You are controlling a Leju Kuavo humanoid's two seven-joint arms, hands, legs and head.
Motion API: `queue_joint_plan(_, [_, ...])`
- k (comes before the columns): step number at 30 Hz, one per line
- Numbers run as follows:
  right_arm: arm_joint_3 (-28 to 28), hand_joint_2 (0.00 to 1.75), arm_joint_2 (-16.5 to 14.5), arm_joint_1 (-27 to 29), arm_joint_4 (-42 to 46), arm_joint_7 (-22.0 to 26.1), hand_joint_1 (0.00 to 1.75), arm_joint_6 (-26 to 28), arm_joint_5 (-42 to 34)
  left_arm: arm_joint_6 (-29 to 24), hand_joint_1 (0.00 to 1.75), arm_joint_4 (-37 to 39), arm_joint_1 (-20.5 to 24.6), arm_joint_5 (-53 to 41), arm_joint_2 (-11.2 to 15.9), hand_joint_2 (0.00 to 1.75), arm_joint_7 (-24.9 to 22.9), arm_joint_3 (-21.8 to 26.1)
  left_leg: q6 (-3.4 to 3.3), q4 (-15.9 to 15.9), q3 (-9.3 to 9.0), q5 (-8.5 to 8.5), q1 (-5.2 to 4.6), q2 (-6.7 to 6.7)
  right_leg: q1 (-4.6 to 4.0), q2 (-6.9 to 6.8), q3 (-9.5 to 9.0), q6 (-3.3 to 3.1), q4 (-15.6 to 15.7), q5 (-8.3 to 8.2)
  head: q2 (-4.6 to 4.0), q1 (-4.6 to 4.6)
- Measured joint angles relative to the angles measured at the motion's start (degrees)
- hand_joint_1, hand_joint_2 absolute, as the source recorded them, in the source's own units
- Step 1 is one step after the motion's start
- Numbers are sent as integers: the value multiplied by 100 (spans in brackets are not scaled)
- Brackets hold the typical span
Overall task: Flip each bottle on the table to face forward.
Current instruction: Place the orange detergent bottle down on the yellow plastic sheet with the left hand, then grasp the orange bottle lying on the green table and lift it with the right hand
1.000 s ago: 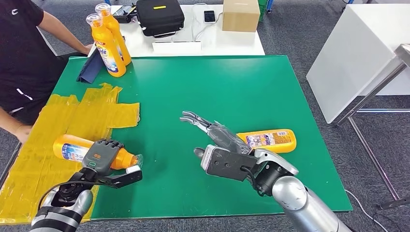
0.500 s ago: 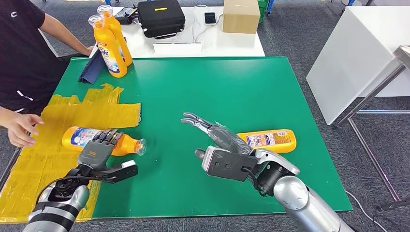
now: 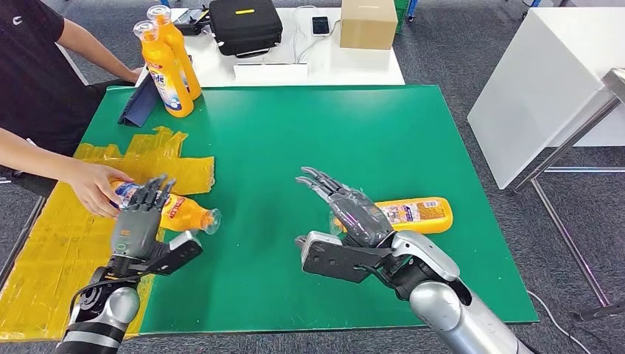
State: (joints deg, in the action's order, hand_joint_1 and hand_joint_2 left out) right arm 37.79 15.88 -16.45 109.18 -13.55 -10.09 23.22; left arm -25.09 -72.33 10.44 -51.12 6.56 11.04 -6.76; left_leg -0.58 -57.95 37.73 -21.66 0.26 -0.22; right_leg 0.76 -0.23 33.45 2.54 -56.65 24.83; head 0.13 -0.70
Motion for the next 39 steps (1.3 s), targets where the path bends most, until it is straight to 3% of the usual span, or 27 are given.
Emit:
queue_joint_plan(4, [-111,175,31,151,-153,2,0,28,543,191,0,-838,-176,635,-217,0,125,279,-1,0,3,-1,-3,2,3,1,4,1,0,-1,0,-3])
queue_joint_plan(10, [-529,175,172,405,-568,-53,0,21,1459,825,0,-2319,-522,3087,-499,0,416,740,-1,0,5,-1,-2,1,1,1,5,1,0,-1,0,-2])
queue_joint_plan(13, [-871,175,298,608,-747,88,0,18,1592,1078,0,-2997,-743,3721,-544,0,452,989,-1,0,12,-3,-3,1,2,1,10,2,0,0,0,-2])
queue_joint_plan(23, [-1507,175,479,773,-1187,89,0,-202,1950,1456,0,-3855,-1234,4115,-624,0,654,1286,-1,0,15,-2,-3,0,2,0,13,2,1,0,0,-2])
queue_joint_plan(39, [-1824,175,504,704,-1618,38,0,-317,2059,1565,0,-4014,-1340,4163,-650,0,673,1295,-1,0,15,-2,-3,0,2,0,13,2,1,-1,0,-2])
